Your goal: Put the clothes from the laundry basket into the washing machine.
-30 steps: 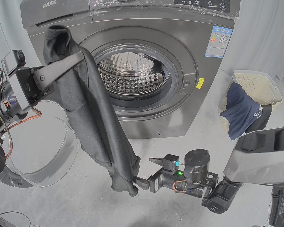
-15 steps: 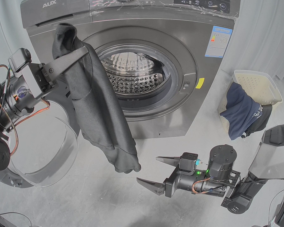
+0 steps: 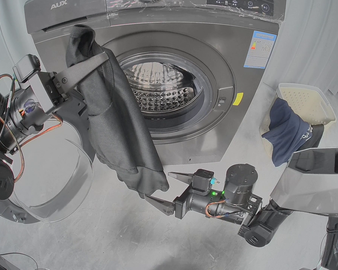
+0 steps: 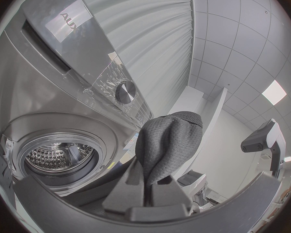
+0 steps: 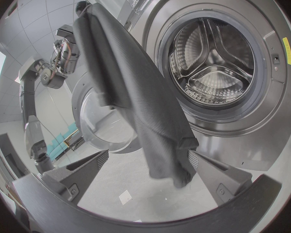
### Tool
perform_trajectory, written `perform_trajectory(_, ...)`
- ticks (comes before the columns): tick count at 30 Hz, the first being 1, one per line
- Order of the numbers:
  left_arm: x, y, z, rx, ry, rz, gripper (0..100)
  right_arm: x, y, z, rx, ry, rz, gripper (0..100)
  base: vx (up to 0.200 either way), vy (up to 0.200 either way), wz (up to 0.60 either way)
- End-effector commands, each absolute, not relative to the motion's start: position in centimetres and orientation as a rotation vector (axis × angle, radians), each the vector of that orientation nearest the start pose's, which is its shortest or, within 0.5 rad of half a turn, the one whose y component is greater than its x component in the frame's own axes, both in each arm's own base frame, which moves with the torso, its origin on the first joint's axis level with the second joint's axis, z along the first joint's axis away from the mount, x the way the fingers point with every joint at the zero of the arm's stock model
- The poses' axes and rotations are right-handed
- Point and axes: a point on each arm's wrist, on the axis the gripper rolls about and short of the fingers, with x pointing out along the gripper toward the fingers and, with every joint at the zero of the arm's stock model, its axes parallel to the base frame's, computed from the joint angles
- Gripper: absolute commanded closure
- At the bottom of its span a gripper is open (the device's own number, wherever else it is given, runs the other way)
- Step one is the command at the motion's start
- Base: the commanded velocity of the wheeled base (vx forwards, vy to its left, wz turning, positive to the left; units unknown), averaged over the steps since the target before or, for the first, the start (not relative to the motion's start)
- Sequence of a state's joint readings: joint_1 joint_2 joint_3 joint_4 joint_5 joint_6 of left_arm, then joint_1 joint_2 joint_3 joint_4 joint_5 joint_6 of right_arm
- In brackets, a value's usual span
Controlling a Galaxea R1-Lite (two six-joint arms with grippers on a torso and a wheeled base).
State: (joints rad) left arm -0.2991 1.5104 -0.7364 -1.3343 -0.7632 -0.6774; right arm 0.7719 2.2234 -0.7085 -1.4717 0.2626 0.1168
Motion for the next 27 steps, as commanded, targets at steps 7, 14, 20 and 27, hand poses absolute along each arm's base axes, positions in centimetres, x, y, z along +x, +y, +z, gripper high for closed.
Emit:
perform_trajectory(7, 22.6, -8.3, 28.2, -0.464, -0.204, -1.156, 100, 29.1, 27.7, 4.1, 0.069, 0.073, 0.993, 100, 0.0, 0.0, 0.0)
perform_trajectory(14, 22.5, -8.3, 28.3, -0.462, -0.21, -1.158, 100, 25.3, 21.7, 12.1, 0.078, -0.017, 0.942, 100, 0.0, 0.0, 0.0)
perform_trajectory(20, 22.4, -8.3, 28.3, -0.461, -0.209, -1.16, 100, 22.8, 18.6, 14.8, 0.081, -0.03, 0.931, 100, 0.0, 0.0, 0.0)
perform_trajectory(27, 21.9, -8.1, 28.2, -0.461, -0.207, -1.156, 100, 22.6, 17.5, 16.2, 0.09, -0.078, 0.914, 100, 0.0, 0.0, 0.0)
